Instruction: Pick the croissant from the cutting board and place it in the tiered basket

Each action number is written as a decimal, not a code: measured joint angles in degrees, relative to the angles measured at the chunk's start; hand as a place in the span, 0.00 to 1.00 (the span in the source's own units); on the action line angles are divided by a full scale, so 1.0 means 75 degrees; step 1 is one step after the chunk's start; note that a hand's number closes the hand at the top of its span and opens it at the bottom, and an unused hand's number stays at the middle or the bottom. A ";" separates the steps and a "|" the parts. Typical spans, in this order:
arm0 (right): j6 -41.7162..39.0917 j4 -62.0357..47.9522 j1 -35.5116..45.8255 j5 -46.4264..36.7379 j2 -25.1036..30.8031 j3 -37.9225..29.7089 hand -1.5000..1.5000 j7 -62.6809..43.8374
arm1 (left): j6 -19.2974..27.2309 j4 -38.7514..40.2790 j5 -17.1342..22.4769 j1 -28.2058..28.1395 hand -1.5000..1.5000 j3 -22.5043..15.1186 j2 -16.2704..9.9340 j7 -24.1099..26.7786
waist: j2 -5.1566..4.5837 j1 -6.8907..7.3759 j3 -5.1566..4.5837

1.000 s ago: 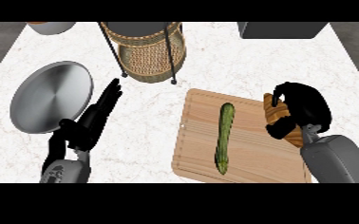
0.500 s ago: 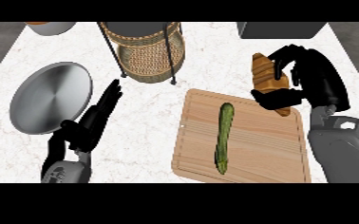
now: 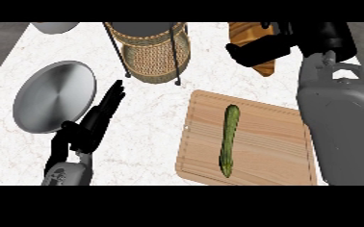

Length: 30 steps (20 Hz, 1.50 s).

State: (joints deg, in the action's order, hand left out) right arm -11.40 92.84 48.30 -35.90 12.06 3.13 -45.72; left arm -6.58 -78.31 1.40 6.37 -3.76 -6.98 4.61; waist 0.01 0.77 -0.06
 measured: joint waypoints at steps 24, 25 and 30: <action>0.2383 -0.8143 0.5381 -0.0063 -0.1550 -0.0906 1.00 0.1233 | 0.0012 -0.0092 -0.0197 0.0311 0.50 -0.0174 0.0262 -0.0214 | -0.0139 0.0393 -0.0010; 0.2494 -0.8378 0.5436 -0.0025 -0.1563 -0.0940 1.00 0.1374 | 0.0042 -0.0058 -0.0255 0.0314 0.50 -0.0212 0.0295 -0.0144 | -0.0154 0.0413 -0.0011; 0.2911 -0.9251 0.5736 0.0408 -0.1595 -0.1148 1.00 0.1934 | -0.0025 0.0077 -0.0319 0.0347 0.50 -0.0287 0.0317 -0.0047 | -0.0199 0.0537 -0.0014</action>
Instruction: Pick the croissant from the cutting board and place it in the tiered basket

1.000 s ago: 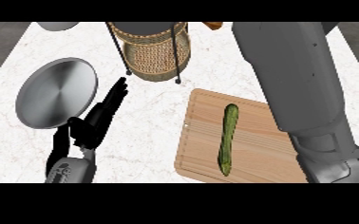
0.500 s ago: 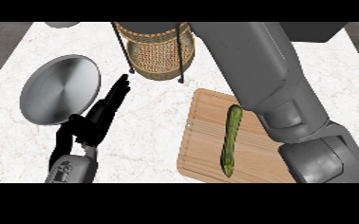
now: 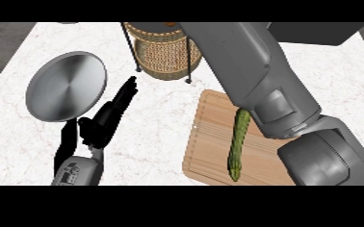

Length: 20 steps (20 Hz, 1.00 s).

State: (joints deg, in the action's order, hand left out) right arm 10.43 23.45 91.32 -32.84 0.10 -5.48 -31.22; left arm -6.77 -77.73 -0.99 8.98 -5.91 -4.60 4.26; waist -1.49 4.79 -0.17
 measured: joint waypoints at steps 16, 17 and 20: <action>0.0868 -0.1416 0.0603 0.2463 0.0035 -0.1391 0.00 -0.0188 | -0.0082 0.0177 0.0019 0.0284 0.50 0.0082 0.0014 -0.0020 | 0.0018 0.0066 0.0015; 0.1037 -0.1413 0.0567 0.2504 0.0032 -0.1412 0.00 -0.0095 | -0.0112 0.0104 0.0076 0.0262 0.50 0.0131 -0.0030 -0.0108 | 0.0034 0.0030 0.0016; 0.1821 -0.1347 0.0637 0.2374 0.0010 -0.1340 0.00 0.0015 | -0.0173 0.0130 0.0153 0.0176 0.50 0.0286 -0.0157 -0.0020 | 0.0055 -0.0084 0.0008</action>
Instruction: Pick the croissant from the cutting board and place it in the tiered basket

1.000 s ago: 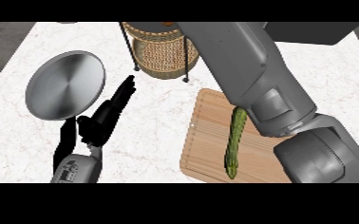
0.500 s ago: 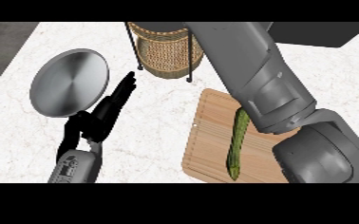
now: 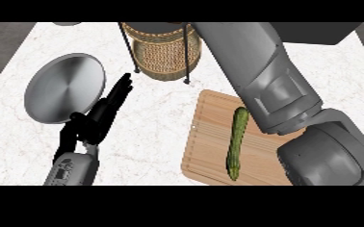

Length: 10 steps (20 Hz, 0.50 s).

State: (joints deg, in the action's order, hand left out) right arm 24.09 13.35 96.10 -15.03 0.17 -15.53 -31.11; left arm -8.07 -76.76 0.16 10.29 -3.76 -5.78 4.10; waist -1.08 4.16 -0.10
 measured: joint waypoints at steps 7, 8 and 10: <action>0.1906 0.0109 -0.0193 -0.0706 0.0602 0.0399 0.00 0.0044 | 0.0089 -0.0082 -0.0010 -0.0306 0.50 0.0098 -0.0033 0.0096 | 0.0079 -0.0292 0.0001; 0.2056 0.0196 -0.0260 -0.0749 0.0728 0.0417 0.00 0.0071 | 0.0128 -0.0093 -0.0027 -0.0345 0.50 0.0114 -0.0032 0.0114 | 0.0097 -0.0348 0.0004; 0.2315 0.0508 -0.0526 -0.0740 0.0919 0.0390 0.00 0.0321 | 0.0137 -0.0025 0.0001 -0.0346 0.50 0.0205 -0.0071 0.0128 | 0.0127 -0.0458 0.0009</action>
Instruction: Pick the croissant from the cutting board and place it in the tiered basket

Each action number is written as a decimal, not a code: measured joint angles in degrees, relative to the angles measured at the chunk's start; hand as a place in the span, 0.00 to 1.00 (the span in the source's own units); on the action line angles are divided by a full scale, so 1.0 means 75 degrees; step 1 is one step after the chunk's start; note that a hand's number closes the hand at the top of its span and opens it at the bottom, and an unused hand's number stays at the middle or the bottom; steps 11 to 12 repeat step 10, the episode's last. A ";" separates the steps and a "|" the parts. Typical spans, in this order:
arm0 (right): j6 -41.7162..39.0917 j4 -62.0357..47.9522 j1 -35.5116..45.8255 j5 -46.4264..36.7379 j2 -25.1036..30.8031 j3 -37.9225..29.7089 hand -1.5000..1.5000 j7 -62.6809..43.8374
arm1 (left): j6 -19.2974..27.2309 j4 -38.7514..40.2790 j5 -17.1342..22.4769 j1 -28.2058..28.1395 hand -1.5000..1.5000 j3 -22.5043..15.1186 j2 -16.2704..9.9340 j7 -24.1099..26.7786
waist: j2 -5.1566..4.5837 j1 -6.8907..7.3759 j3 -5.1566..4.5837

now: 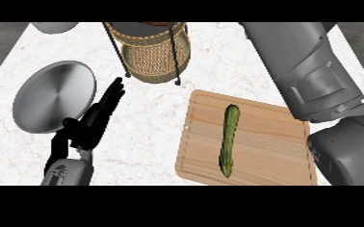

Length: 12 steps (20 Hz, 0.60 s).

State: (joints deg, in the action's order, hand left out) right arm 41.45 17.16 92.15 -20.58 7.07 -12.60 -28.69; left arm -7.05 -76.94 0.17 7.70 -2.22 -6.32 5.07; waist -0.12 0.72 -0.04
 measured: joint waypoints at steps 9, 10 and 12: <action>-0.0974 0.2167 -0.1786 0.0684 0.1278 -0.0325 0.00 0.0563 | 0.0169 0.0084 -0.0016 -0.0216 0.50 0.0135 0.0048 0.0052 | 0.0142 -0.0419 0.0013; -0.1200 0.2456 -0.2056 0.0762 0.1429 -0.0329 0.00 0.0565 | 0.0142 0.0019 0.0008 -0.0232 0.50 0.0153 0.0014 0.0014 | 0.0150 -0.0434 0.0013; -0.1200 0.2456 -0.2056 0.0762 0.1429 -0.0329 0.00 0.0565 | 0.0142 0.0019 0.0008 -0.0232 0.50 0.0153 0.0014 0.0014 | 0.0150 -0.0434 0.0013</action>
